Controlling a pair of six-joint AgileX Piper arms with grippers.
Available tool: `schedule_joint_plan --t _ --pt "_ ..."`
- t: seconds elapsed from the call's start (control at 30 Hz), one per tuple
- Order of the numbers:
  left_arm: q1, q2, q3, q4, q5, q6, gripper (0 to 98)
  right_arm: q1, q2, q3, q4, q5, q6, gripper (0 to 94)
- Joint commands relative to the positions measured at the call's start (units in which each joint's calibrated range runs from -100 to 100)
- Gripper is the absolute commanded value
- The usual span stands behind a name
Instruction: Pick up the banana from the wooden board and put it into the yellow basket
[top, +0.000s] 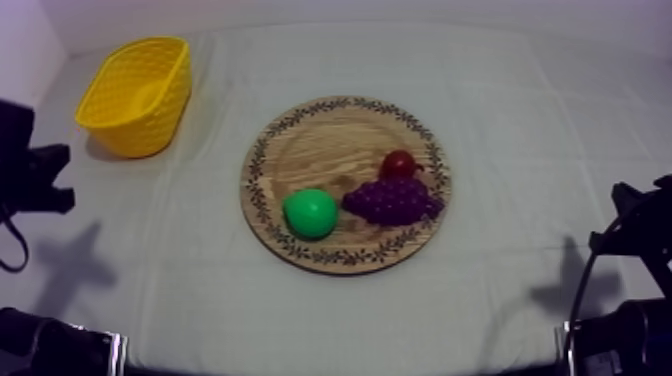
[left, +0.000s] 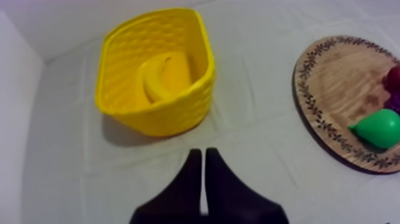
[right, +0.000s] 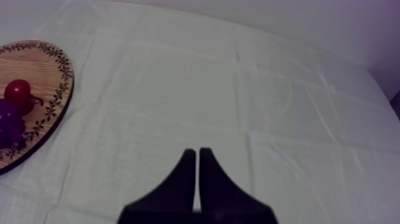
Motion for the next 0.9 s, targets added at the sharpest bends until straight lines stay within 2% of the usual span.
schedule_joint_plan --t 0.0,0.13,0.23,0.33,0.47,0.6,0.67,0.77,0.87 --pt "-0.27 -10.66 4.33 -1.43 -0.03 0.54 0.2 0.01 -0.02 -0.03 0.01 -0.03 0.01 0.3" --pt "-0.52 -17.62 8.46 -5.03 0.17 4.21 0.2 0.01 -0.02 -0.03 0.01 -0.03 0.00 0.3" --pt "-0.48 -22.39 12.12 -7.88 0.14 8.27 0.2 0.01 -0.02 -0.03 0.01 -0.03 0.00 0.3" --pt "-0.14 -25.79 15.94 -9.78 0.13 11.61 0.2 0.01 -0.02 -0.03 0.01 -0.03 0.00 0.3" --pt "0.45 -29.18 20.29 -10.85 0.33 14.16 0.2 0.01 -0.02 -0.03 0.01 -0.03 0.01 0.3" --pt "1.21 -31.62 21.38 -11.10 1.08 15.40 0.2 0.05 -0.02 -0.03 0.01 -0.03 0.01 0.3" --pt "1.54 -32.10 21.71 -11.20 0.80 17.30 0.2 0.05 -0.02 -0.03 0.01 -0.03 0.00 0.3" --pt "1.85 -32.40 23.26 -11.65 -3.43 21.30 0.2 0.05 -0.02 -0.03 0.01 -0.03 0.02 0.3" --pt "2.70 -32.62 24.53 -12.02 -7.86 23.36 0.2 0.07 -0.02 -0.03 0.01 -0.03 0.02 0.3"
